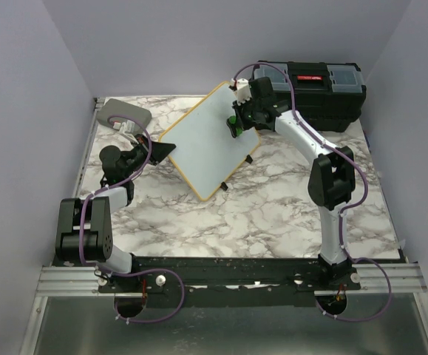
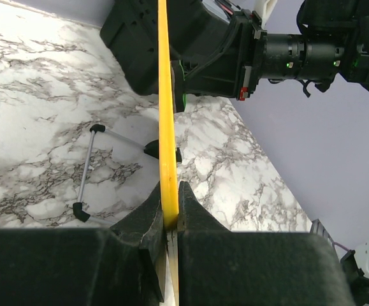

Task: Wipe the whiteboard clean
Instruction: Erase the whiteboard at the whiteboard stand.

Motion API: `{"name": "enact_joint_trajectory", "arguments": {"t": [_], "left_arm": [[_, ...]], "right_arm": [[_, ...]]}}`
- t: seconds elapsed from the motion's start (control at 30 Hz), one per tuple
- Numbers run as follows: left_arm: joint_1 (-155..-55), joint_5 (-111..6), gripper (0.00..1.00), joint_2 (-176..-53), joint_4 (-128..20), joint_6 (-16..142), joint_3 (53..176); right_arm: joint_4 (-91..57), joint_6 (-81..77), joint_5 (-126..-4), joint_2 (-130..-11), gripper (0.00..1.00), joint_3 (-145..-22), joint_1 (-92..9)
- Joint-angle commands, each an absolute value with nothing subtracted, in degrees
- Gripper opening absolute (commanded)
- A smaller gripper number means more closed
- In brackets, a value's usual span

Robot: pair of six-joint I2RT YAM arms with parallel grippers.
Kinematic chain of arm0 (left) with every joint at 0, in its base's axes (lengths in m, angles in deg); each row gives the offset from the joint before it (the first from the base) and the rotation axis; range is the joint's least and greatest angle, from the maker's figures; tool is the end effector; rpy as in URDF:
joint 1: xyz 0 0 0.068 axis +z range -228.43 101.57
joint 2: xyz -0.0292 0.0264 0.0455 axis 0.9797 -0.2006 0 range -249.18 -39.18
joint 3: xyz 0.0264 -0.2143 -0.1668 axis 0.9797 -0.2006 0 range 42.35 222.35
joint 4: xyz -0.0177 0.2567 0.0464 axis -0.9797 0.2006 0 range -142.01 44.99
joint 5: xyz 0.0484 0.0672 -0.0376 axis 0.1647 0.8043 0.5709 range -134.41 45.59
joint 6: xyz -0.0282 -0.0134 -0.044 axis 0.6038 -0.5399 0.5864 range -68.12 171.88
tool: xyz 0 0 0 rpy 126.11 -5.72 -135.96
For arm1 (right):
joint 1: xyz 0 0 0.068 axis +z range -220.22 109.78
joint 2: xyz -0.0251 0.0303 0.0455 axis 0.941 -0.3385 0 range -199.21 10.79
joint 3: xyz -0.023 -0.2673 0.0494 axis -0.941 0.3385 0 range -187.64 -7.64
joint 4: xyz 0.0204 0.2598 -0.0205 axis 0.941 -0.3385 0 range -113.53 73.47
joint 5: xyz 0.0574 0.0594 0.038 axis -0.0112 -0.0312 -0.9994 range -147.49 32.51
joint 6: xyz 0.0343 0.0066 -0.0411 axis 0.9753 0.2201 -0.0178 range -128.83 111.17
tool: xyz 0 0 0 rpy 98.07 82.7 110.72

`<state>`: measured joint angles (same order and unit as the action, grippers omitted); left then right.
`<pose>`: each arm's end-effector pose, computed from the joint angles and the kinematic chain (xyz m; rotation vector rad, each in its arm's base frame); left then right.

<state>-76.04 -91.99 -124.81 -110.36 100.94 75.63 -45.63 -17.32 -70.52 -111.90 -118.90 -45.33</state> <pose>0.2954 -0.0140 0.2297 0.0103 1.6363 -1.2413 0.4477 0.2164 0.2753 -0.7718 2.1554 0.4087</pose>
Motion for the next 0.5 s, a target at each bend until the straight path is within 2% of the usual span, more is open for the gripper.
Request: {"name": "enact_joint_trajectory", "arguments": {"t": [0.0,0.13,0.47], "left_arm": [[-76.6,-98.2,0.0,-124.9,-110.3,100.9,76.2],[-76.6,-98.2,0.0,-125.0,-110.3,100.9,76.3],[-76.7,-98.1,0.0,-125.3,-111.0,101.3,76.3]], "right_arm": [[-40.8,-17.0,-66.9,-113.0,0.01,-122.2,-44.6],[-47.1,-19.6,-68.3,-115.3,0.01,-123.6,-44.7],[-49.0,-24.2,-71.2,-112.5,0.01,-114.1,-44.7]]}}
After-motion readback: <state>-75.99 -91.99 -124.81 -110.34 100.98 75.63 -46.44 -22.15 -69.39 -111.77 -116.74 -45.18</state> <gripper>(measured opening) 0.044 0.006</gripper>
